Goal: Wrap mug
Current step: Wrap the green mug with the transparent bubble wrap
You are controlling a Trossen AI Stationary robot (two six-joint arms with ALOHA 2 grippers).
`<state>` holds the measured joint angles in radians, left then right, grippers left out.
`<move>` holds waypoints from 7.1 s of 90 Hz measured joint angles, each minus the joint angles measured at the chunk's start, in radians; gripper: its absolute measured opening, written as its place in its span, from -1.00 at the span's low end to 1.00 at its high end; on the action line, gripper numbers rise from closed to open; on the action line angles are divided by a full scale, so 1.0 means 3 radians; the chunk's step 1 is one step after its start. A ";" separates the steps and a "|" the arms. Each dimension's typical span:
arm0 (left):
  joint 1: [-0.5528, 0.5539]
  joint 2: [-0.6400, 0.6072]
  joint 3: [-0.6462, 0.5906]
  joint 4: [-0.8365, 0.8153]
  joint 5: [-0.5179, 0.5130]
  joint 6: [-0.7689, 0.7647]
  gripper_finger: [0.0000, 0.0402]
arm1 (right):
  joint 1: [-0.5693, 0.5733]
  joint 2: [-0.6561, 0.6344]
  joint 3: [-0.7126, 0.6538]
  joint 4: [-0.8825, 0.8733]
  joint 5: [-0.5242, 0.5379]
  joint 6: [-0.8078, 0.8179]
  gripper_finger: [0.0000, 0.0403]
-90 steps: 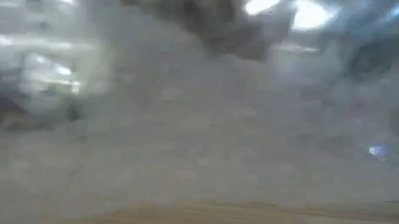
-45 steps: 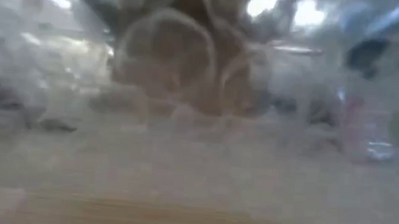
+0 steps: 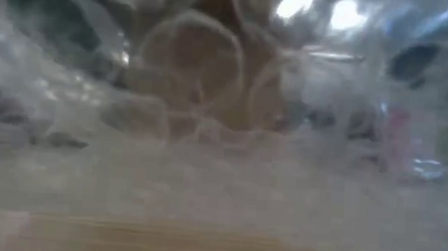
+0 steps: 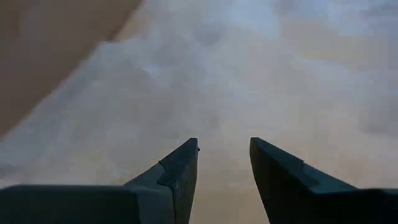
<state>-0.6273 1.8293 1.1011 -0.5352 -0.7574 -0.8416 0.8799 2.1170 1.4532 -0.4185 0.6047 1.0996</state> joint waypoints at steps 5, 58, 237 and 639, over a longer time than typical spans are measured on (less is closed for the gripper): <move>0.0084 0.0106 0.0003 0.0034 0.0059 -0.0020 -0.35 | -0.0009 -0.0001 -0.0045 0.0006 0.0000 0.0082 0.31; -0.0695 0.0253 0.0008 0.0095 0.0619 -0.2499 -0.35 | 0.0017 0.0009 -0.0065 -0.1553 -0.0401 0.0269 0.31; -0.0019 -0.0868 0.0669 -0.3144 0.0254 -0.0567 -1.00 | -0.0160 -0.0027 -0.0510 -0.0438 -0.0369 -0.0226 0.31; -0.0651 -0.0625 -0.0785 0.0788 0.0914 -0.1267 -0.24 | -0.1502 0.0692 0.2377 -0.2031 -0.1871 -0.2359 -0.99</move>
<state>-0.8227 1.6417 0.8658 -0.2989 -0.4831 -1.2217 0.4293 2.3247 2.1662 -1.0277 0.0435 0.3919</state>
